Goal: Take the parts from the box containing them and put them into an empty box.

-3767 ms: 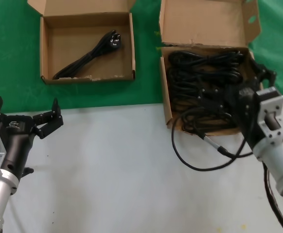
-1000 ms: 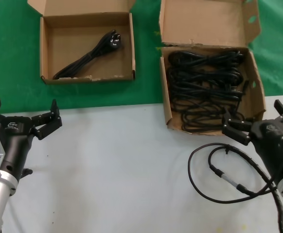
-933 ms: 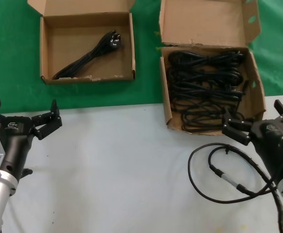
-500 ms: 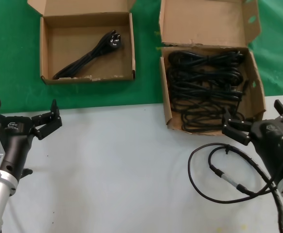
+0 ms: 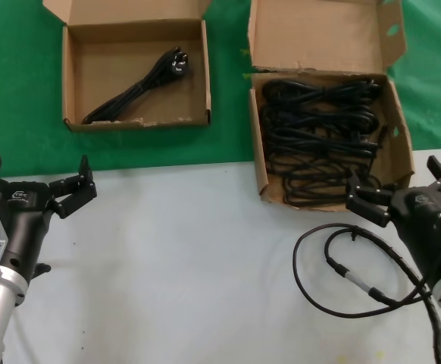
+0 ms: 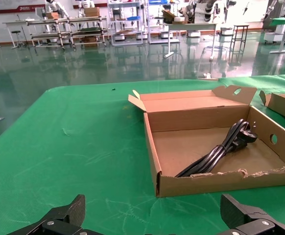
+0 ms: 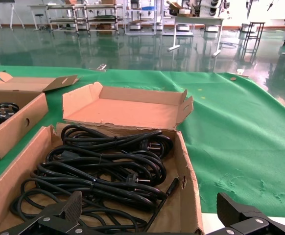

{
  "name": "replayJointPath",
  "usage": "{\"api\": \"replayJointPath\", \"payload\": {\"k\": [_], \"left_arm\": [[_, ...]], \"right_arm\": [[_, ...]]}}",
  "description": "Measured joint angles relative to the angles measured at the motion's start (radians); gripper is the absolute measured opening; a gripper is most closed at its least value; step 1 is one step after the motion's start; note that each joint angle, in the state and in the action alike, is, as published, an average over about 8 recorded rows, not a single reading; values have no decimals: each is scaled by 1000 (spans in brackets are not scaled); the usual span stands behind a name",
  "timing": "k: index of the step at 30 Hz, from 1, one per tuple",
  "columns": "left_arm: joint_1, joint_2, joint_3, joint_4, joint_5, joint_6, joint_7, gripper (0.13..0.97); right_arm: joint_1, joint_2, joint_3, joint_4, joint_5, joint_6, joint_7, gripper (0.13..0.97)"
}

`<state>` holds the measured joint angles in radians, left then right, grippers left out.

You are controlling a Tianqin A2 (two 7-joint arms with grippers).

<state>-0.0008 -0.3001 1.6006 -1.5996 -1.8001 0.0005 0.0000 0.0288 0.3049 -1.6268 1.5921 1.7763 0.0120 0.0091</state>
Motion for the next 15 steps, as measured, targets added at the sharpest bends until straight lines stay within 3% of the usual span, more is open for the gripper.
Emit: {"api": "replayJointPath", "payload": {"k": [15], "left_arm": [[0,0,0,0,0,0,0,966]], "right_arm": [[0,0,0,0,0,0,0,966]]}}
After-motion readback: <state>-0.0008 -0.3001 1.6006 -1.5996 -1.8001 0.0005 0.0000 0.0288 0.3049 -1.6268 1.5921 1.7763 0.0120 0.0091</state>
